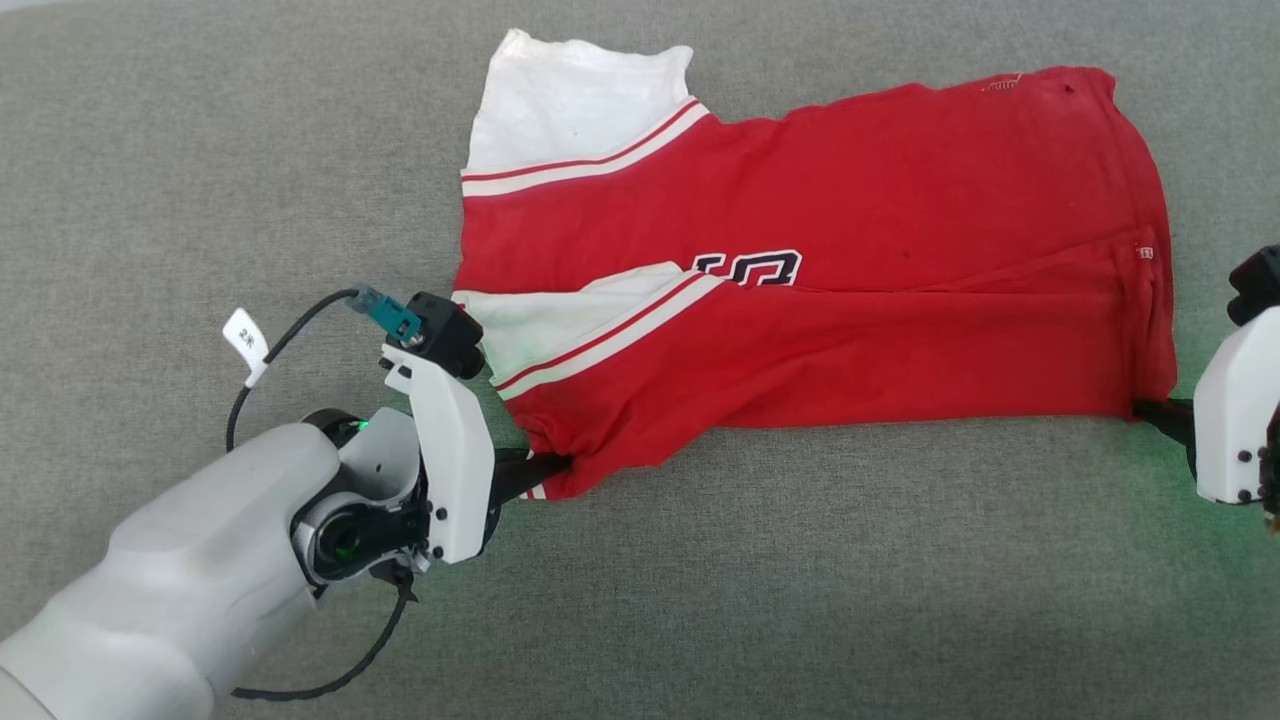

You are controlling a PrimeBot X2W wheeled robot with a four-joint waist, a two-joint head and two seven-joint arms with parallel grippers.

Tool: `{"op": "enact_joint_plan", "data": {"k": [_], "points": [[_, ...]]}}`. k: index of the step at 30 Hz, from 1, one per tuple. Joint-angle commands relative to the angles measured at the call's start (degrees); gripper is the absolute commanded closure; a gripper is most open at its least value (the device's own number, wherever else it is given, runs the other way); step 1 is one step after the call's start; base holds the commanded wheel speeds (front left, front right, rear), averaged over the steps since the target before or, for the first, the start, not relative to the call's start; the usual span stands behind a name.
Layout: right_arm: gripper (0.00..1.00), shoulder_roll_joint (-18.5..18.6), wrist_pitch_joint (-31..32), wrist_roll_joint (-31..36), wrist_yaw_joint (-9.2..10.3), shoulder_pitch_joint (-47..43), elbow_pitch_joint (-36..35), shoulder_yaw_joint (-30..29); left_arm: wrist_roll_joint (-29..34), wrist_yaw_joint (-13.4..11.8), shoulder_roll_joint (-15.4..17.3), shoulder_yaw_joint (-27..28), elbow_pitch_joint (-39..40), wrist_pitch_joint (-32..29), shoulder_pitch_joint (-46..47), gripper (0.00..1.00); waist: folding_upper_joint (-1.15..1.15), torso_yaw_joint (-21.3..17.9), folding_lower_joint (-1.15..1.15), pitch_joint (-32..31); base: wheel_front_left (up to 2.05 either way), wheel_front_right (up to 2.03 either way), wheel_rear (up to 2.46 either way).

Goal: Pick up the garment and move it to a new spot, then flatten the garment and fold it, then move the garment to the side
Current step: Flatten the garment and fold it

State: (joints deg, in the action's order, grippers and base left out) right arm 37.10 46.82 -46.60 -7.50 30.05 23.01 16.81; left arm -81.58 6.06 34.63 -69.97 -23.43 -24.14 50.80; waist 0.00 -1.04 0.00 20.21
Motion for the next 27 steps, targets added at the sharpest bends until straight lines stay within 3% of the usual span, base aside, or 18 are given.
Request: {"op": "enact_joint_plan", "data": {"k": [1,10,20,25,26,27], "points": [[1.00,-0.3,-0.7,-0.4,0.02,-1.7,1.1,0.7,0.6,-0.3,-0.2,-0.3,-1.3,0.6,-1.3,1.00,0.00,0.1,0.00,-0.3,0.00,0.00,0.00],[1.00,3.0,-6.1,-2.5,0.06,-5.8,-3.0,-0.7,-0.4,0.8,2.2,1.0,0.2,5.1,-4.3,1.00,0.00,0.9,0.00,-3.9,0.00,0.00,0.00],[1.00,4.5,-5.7,-3.8,0.03,-16.7,-11.0,-3.7,-2.9,0.9,10.3,1.8,8.7,7.8,-10.6,1.00,0.00,1.0,0.00,-7.1,0.00,0.00,0.00],[0.98,4.1,-6.7,-2.8,0.03,-21.2,-13.4,-7.0,-2.6,-0.7,12.8,1.5,13.3,8.5,-12.8,1.00,0.00,1.2,0.00,-7.6,0.00,0.00,0.00],[0.58,3.9,-7.4,-2.4,0.03,-21.7,-14.0,-7.4,-2.3,-1.1,13.0,1.4,13.6,8.7,-12.9,1.00,0.00,1.1,0.00,-7.7,0.00,0.00,0.00],[0.09,3.5,-8.1,-2.0,0.03,-22.0,-14.6,-7.7,-2.2,-1.4,13.2,1.4,13.8,8.8,-13.0,0.98,0.00,1.1,0.00,-7.8,0.00,0.00,0.00]]}}
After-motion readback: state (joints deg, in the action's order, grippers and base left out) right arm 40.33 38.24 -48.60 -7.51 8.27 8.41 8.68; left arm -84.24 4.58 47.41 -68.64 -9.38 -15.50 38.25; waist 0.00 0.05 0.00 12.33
